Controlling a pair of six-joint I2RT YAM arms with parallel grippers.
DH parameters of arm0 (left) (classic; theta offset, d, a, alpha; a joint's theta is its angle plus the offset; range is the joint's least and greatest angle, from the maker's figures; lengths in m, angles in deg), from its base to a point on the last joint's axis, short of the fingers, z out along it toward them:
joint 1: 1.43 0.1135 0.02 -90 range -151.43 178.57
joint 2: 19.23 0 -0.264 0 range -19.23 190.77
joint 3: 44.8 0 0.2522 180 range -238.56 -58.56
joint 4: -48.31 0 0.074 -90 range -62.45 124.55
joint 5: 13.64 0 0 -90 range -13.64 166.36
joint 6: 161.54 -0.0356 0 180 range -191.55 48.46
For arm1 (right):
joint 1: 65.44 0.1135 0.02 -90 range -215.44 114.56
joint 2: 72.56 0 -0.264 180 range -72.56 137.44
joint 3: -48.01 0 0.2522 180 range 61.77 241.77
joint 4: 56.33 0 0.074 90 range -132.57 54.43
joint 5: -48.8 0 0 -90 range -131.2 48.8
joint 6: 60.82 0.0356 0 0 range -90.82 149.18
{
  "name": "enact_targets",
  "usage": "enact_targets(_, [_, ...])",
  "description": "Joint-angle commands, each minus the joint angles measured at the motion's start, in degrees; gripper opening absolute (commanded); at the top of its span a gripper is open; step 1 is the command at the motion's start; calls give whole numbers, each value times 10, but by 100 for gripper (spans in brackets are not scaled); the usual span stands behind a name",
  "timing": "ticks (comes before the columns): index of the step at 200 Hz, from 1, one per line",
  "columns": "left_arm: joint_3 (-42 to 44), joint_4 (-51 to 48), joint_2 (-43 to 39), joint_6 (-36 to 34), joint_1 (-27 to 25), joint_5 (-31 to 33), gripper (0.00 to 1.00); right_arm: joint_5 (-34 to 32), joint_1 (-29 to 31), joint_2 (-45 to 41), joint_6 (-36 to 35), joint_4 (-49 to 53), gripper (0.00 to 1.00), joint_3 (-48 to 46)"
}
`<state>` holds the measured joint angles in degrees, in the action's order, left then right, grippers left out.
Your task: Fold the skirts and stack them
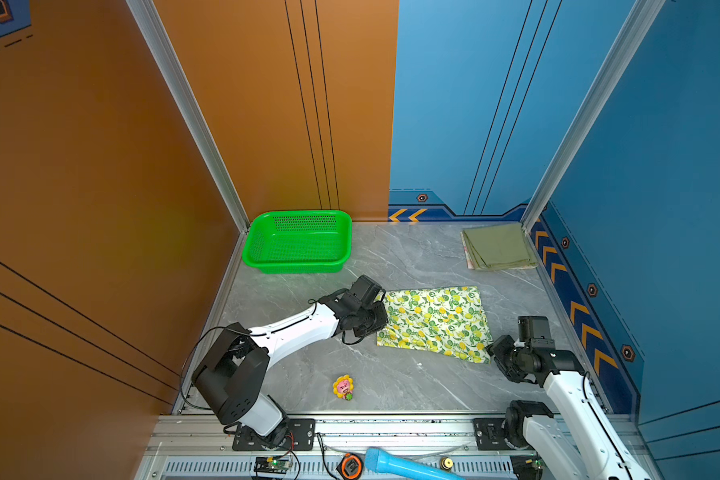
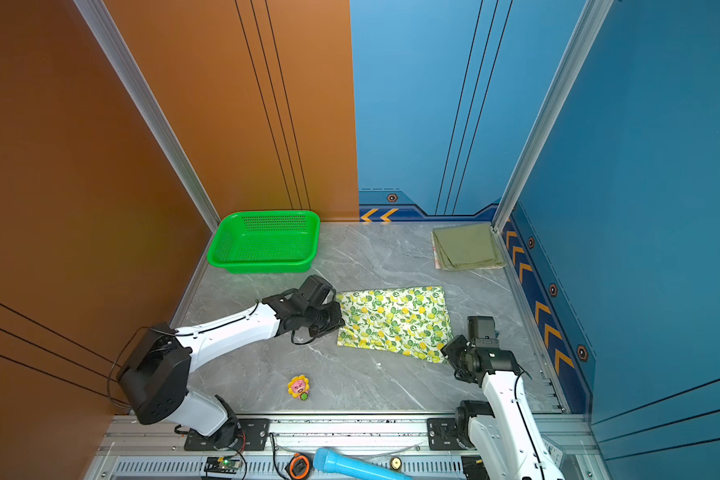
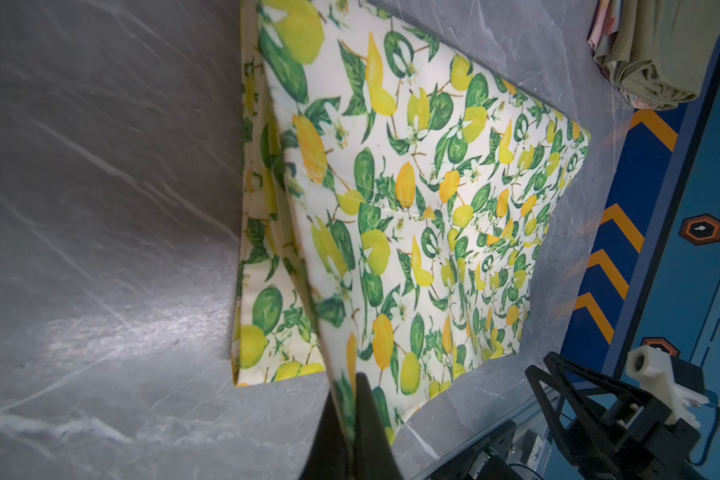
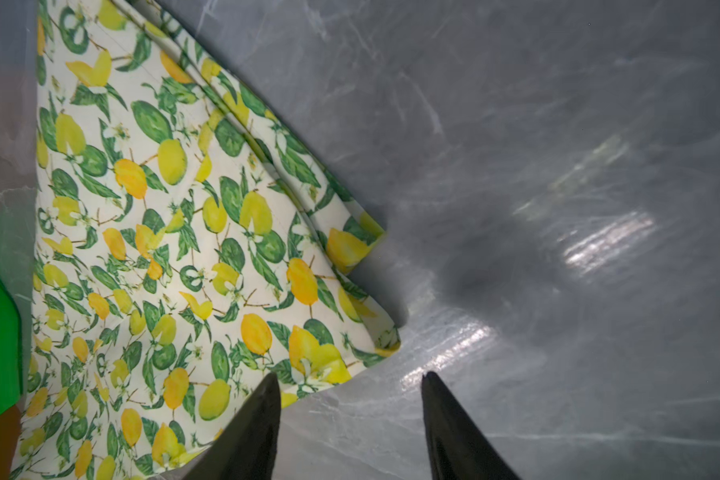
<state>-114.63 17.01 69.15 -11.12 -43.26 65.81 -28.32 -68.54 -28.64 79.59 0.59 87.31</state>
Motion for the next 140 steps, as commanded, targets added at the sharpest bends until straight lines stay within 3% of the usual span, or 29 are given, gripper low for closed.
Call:
enact_targets(1, [11,-1,-10,-5,-7,14,0,4,8,2,3,25,54,-17])
enact_targets(70, [2,0,-2,-7,-11,14,0,-2,16,65,17,-50,42,-38])
enact_targets(82, [2,0,-2,-7,-11,14,0,-8,16,78,16,-63,34,-39])
enact_targets(100, [1,-1,-4,-7,-11,14,0,-27,16,87,12,-70,7,-29])
enact_targets(108, [-2,-1,-4,-7,-10,14,0,-38,13,88,7,-66,0,-19])
enact_targets(140, [-19,-13,-5,-17,-11,17,0,-62,10,112,-12,-65,0,37])
